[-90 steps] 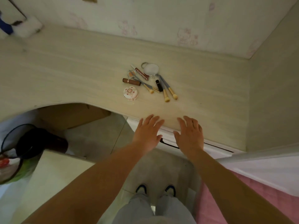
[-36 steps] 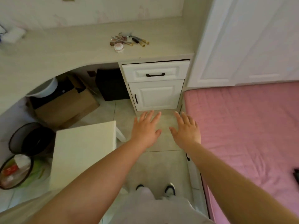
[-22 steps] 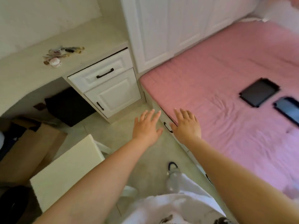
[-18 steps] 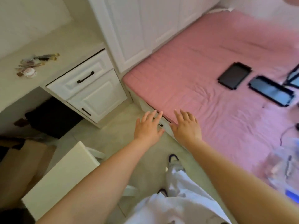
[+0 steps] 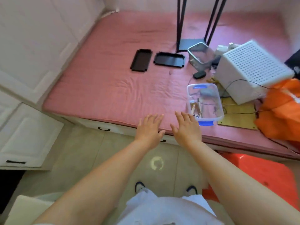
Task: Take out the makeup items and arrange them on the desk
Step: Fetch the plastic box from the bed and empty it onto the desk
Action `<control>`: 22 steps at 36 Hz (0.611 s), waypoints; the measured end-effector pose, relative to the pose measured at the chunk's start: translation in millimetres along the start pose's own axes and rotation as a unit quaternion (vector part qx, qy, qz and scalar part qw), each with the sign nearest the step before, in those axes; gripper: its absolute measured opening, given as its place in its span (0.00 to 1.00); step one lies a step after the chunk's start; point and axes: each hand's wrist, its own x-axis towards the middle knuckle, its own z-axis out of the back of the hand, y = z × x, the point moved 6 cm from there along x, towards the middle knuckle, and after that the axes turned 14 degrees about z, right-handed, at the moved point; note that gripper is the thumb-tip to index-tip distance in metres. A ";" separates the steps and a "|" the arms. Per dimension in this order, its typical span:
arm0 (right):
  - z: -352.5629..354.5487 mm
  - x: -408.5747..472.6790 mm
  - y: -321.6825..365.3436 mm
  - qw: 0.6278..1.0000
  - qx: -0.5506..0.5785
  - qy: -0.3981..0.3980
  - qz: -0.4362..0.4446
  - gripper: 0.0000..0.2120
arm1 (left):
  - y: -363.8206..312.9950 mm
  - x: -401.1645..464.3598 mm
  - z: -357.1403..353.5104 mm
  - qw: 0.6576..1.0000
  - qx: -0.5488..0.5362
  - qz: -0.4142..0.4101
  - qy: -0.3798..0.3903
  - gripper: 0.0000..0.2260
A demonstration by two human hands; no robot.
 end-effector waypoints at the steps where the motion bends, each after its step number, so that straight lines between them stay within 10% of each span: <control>1: 6.6 -9.2 -19.8 1.000 0.002 -0.002 -0.009 0.28 | -21.9 -0.5 -5.2 1.000 0.002 -0.008 0.002 0.29; 22: 34.9 -23.7 -225.5 0.990 0.074 0.007 -0.121 0.22 | -224.3 67.4 -41.5 0.993 0.022 -0.104 0.043 0.24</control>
